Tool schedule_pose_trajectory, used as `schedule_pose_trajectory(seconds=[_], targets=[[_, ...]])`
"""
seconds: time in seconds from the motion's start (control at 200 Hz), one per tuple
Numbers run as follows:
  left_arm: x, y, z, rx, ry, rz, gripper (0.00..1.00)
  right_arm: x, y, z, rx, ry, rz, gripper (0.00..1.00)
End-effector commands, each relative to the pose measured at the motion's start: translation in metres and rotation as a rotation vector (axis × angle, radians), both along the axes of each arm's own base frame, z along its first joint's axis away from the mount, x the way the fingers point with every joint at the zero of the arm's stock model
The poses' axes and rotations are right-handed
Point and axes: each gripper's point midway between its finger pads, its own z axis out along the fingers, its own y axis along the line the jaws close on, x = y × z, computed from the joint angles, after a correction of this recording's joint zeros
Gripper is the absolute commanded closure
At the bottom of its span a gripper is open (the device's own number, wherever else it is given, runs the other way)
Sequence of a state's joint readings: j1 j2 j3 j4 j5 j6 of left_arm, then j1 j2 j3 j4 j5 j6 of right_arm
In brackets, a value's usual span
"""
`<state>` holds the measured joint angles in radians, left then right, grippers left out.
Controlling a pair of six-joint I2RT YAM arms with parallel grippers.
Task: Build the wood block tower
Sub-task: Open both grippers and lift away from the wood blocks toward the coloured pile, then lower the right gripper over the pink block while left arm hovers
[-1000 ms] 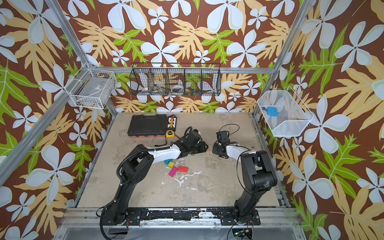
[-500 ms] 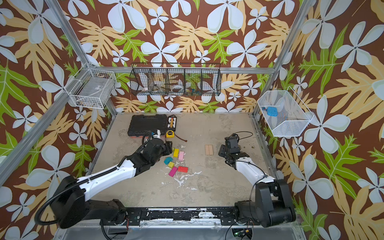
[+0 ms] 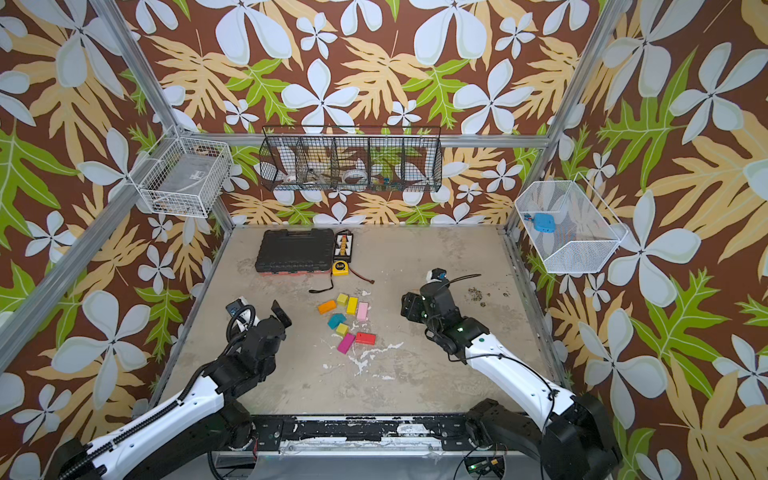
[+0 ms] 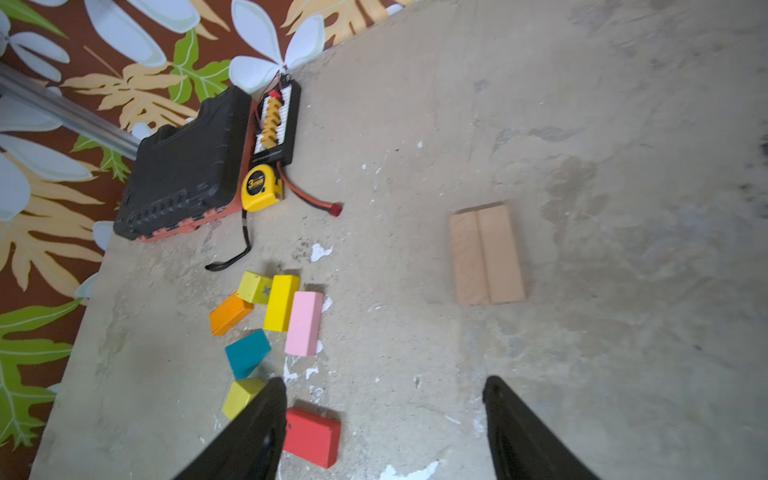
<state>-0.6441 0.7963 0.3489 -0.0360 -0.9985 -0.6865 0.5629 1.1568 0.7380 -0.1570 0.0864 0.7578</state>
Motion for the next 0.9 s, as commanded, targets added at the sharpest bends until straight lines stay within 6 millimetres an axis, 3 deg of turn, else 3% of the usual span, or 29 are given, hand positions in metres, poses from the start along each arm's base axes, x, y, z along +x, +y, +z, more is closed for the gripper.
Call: schedule_pose_trajectory(seconds=[0.0, 0.15, 0.37, 0.891], targets=[[0.006, 0.008, 0.024, 0.014, -0.1, 0.092, 0.0, -0.003, 0.021, -0.012, -0.016, 0.054, 0.001, 0.26], [0.015, 0.006, 0.022, 0.067, -0.062, 0.12, 0.0, -0.004, 0.058, -0.041, -0.095, 0.136, 0.038, 0.31], [0.018, 0.0, 0.021, 0.074, -0.048, 0.088, 0.0, 0.001, 0.079, -0.085, -0.224, 0.261, 0.042, 0.43], [0.015, 0.001, 0.022, 0.056, -0.072, 0.068, 0.0, 0.023, 0.118, -0.12, -0.349, 0.32, 0.089, 0.43]])
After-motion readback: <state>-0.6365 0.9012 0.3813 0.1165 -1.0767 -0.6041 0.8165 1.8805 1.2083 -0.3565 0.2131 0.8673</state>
